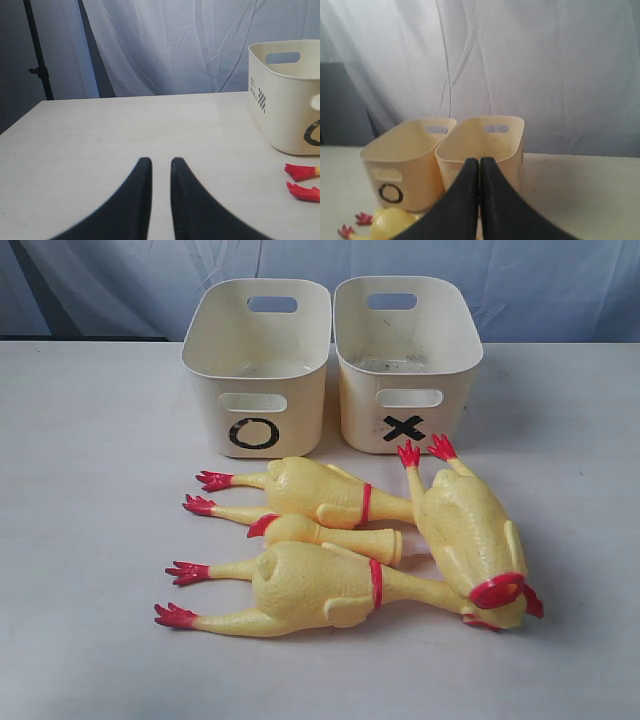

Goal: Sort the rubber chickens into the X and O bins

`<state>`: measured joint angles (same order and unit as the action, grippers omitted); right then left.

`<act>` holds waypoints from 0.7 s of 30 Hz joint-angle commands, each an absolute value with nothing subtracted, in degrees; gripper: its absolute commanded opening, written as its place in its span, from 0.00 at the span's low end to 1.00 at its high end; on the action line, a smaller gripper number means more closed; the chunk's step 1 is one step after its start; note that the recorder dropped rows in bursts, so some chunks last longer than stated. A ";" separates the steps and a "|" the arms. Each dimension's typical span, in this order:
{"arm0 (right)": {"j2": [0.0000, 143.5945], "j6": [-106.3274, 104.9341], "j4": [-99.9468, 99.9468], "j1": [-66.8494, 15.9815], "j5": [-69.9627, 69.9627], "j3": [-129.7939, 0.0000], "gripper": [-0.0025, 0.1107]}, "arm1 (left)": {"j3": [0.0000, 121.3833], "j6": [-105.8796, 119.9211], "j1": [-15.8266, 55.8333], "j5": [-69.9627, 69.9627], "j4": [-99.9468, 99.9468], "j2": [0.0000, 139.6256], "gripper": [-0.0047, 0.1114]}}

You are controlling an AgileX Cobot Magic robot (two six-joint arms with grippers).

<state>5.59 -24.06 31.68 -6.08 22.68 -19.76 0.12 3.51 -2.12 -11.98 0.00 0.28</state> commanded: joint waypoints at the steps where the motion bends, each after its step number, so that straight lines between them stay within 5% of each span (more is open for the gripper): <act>1: 11.69 -31.47 29.42 -10.45 28.62 -21.99 0.03 | 0.00 3.06 -2.18 -11.53 0.00 0.00 0.16; 21: 25.61 -31.59 4.42 -23.06 37.52 -29.37 0.03 | 0.00 3.06 -2.18 -11.53 0.00 0.00 0.16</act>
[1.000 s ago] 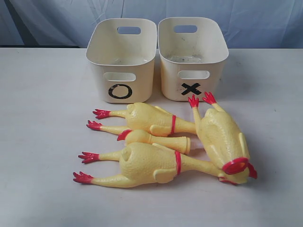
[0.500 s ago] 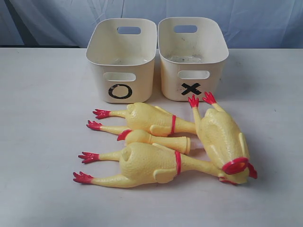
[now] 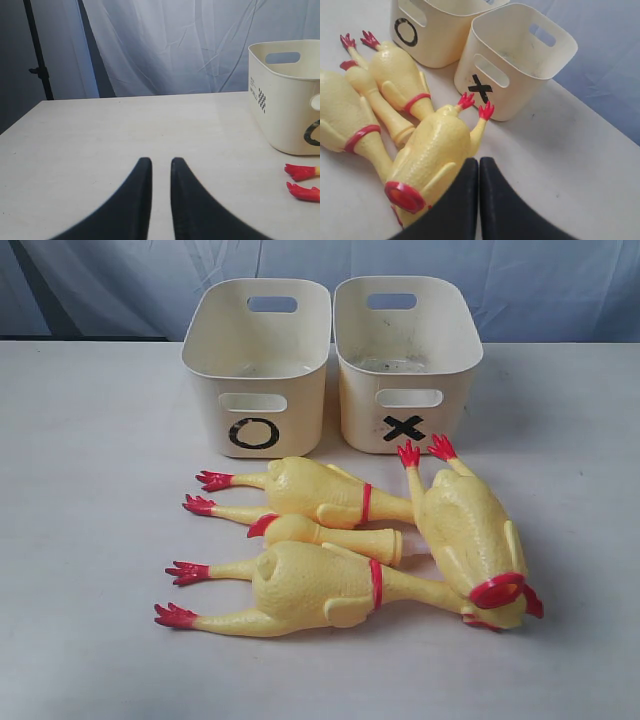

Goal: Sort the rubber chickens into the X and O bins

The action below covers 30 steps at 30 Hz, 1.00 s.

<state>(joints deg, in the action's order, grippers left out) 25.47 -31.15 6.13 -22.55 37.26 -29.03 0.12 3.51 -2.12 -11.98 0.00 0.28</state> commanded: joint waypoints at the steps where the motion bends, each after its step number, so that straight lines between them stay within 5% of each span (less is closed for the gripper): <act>1: 25.61 -31.71 4.88 -23.06 37.52 -29.37 0.03 | 0.00 3.06 -2.18 -11.53 0.00 0.00 0.16; 17: 37.71 -40.28 6.90 -32.29 40.56 -29.37 0.04 | 0.00 3.06 -2.18 -11.70 0.00 0.00 0.16; 20: 42.45 -40.28 3.69 -33.83 40.33 -29.37 0.15 | 0.00 3.06 -2.18 -11.56 0.00 0.00 0.16; 25: 47.93 -38.39 1.89 -36.59 38.29 -29.37 0.47 | 0.00 3.06 -2.18 -11.56 0.00 0.00 0.16; 30: 51.43 -33.32 -3.88 -37.40 37.59 -29.37 0.52 | 0.00 3.06 -2.18 -11.56 0.00 0.00 0.16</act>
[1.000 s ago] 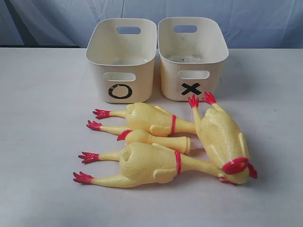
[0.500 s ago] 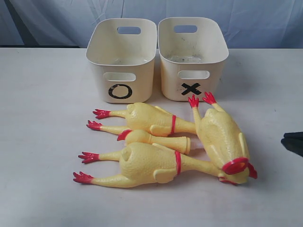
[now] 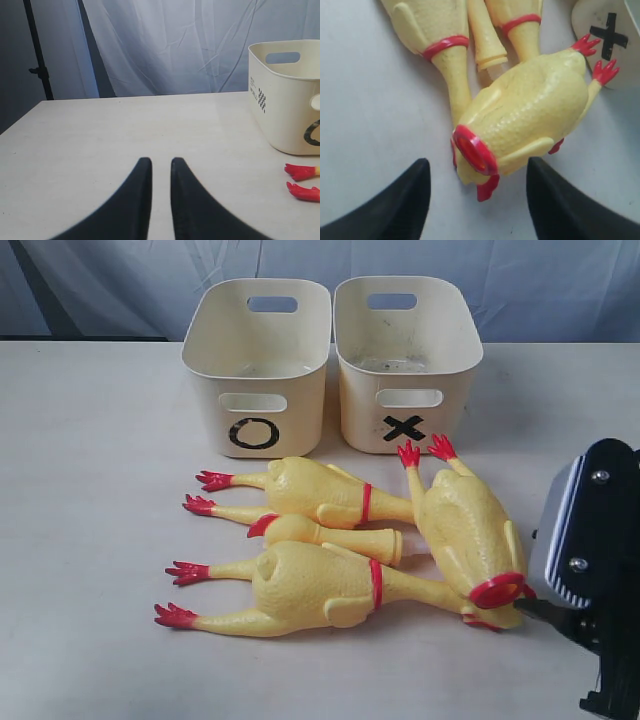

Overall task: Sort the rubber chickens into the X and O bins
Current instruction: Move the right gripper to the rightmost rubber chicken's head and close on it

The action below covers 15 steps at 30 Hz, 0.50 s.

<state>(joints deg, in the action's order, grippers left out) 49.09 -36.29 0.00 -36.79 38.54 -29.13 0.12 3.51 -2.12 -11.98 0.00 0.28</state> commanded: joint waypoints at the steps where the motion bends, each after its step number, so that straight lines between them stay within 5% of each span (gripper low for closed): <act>1: 51.92 -32.63 -4.47 -37.40 37.59 -29.37 0.52 | 0.00 3.06 -2.18 -11.56 0.00 0.00 0.16; 15: 58.57 -4.71 0.83 -37.40 37.63 -29.37 0.52 | 0.00 3.06 -2.18 -11.56 0.00 0.00 0.16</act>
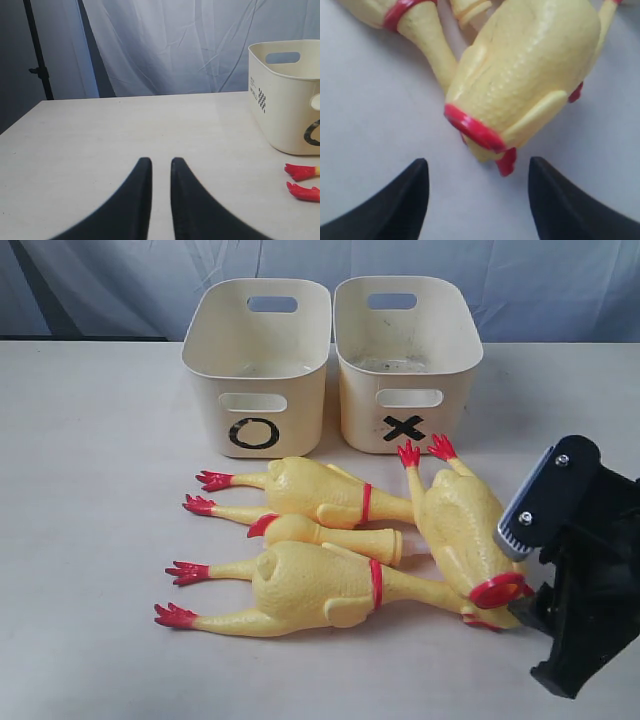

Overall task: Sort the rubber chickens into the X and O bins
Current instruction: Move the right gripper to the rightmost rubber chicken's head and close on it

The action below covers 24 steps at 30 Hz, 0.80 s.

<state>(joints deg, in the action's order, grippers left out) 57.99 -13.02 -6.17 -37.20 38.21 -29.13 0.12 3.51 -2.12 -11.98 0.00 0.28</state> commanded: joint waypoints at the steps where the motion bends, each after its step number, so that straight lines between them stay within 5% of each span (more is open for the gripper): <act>1: 58.57 -1.77 3.79 -37.40 37.63 -29.37 0.52 | 0.00 3.06 -2.18 -11.56 0.00 0.00 0.16; 24: 57.91 21.82 28.77 -37.40 18.72 -18.94 0.52 | 0.00 3.06 -2.18 -11.56 0.00 0.00 0.16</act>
